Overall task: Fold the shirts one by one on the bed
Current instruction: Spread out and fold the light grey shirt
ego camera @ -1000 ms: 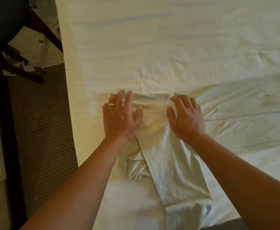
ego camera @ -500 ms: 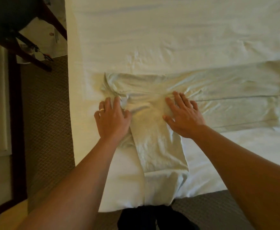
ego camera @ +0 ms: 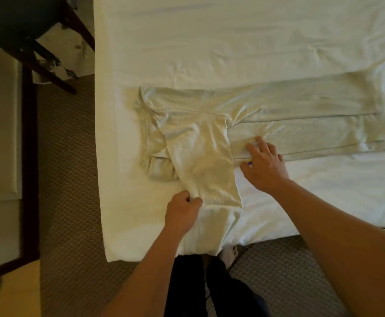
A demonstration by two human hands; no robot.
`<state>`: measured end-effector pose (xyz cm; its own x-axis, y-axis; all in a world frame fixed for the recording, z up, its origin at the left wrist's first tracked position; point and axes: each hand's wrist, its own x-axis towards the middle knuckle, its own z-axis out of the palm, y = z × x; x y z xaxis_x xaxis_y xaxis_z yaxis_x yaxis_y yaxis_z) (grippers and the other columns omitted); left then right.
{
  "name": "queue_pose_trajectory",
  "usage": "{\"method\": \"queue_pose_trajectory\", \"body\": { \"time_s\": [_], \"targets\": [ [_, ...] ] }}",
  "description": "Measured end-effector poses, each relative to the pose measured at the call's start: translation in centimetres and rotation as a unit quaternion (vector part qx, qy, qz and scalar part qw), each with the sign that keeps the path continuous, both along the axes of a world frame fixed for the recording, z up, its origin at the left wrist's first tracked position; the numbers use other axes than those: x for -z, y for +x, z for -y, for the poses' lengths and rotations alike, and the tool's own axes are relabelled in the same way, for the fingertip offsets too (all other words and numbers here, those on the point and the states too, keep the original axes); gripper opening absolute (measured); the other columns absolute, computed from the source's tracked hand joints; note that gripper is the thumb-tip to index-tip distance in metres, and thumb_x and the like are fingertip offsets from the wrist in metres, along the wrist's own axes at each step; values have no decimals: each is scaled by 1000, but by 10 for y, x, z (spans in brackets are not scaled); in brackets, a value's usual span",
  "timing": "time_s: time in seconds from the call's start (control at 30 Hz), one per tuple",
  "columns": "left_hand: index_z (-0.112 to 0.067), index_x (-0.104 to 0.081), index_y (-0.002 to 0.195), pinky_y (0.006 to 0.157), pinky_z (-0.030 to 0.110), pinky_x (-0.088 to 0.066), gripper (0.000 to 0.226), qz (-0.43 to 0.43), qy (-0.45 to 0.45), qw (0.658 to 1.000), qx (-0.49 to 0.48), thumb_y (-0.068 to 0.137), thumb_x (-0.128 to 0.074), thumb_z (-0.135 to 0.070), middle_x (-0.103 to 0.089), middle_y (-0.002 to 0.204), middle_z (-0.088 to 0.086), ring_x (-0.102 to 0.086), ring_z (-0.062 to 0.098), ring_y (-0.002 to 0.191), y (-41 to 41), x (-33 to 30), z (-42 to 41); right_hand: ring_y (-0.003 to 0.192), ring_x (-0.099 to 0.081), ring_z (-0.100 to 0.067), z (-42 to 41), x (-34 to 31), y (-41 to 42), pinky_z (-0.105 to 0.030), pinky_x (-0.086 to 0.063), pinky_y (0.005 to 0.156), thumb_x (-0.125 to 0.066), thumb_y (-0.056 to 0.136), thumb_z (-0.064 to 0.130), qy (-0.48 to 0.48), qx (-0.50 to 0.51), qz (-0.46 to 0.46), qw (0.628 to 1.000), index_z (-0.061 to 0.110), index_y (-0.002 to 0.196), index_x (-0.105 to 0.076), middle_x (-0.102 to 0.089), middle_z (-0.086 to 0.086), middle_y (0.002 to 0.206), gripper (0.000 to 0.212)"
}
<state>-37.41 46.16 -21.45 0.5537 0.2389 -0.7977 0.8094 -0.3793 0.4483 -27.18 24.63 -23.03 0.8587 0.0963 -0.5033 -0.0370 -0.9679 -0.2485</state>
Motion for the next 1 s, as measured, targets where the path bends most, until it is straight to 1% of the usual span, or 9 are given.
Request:
{"method": "queue_pose_trajectory", "body": {
  "time_s": [0.1,0.23,0.37,0.5,0.57,0.63,0.73,0.8,1.0],
  "targets": [
    [-11,-70,103,62,30,-55,17,-27,-158,987,4,98,-64,-26,-74,94,6,-72,22,80,30,-30,1,146,-20,-30,3,-6,4,-51,-28,114,-54,98,38,19,24,16,999,19,144,-45,-20,-6,164,51],
    [-13,-65,89,53,31,-56,12,12,-227,972,-62,99,-64,-21,-70,81,9,-69,19,63,98,-54,23,139,-32,-31,15,-17,26,-47,-31,113,-56,98,36,89,138,70,984,14,139,-54,-36,-8,156,46],
    [-13,-63,93,68,32,-58,18,72,-386,889,-234,105,-52,-20,-71,85,7,-68,20,77,168,-66,52,127,-45,-28,28,-32,52,-36,-35,106,-58,98,27,142,255,190,938,10,125,-63,-51,-8,139,32],
    [-19,-64,107,69,28,-48,12,179,-117,975,-67,95,-63,-22,-66,92,-2,-63,21,88,199,-38,40,96,-55,-22,18,-36,54,-30,-42,81,-62,93,23,163,230,219,934,13,95,-65,-59,-3,104,11],
    [-19,-65,109,79,32,-52,20,201,11,979,30,90,-66,-20,-67,97,0,-65,24,94,199,-21,24,78,-57,-23,6,-32,43,-32,-44,69,-66,89,24,183,172,159,955,14,82,-61,-61,-2,86,13],
    [-19,-64,116,87,34,-51,26,188,80,973,109,90,-64,-22,-65,112,3,-63,24,103,196,-9,9,85,-59,-23,-7,-24,29,-36,-51,73,-69,87,37,158,65,75,982,16,94,-64,-63,-1,94,23],
    [-19,-62,123,92,40,-52,30,163,124,958,202,93,-61,-24,-58,124,6,-60,26,109,197,10,-12,122,-48,-24,-22,-10,14,-43,-51,97,-64,82,61,54,-97,-28,993,26,135,-50,-47,0,134,65],
    [-19,-61,126,94,42,-52,32,163,127,953,222,94,-59,-24,-56,126,5,-59,24,111,198,18,-19,130,-40,-25,-28,-1,11,-44,-50,101,-65,80,64,22,-129,-33,991,28,140,-39,-36,-1,141,75],
    [-23,-59,123,95,43,-50,31,163,169,945,229,92,-60,-26,-48,128,5,-54,30,116,208,23,-17,120,-52,-32,-29,7,12,-48,-56,87,-57,93,31,45,-124,14,991,18,126,-55,-50,-5,133,35]
  ]
}}
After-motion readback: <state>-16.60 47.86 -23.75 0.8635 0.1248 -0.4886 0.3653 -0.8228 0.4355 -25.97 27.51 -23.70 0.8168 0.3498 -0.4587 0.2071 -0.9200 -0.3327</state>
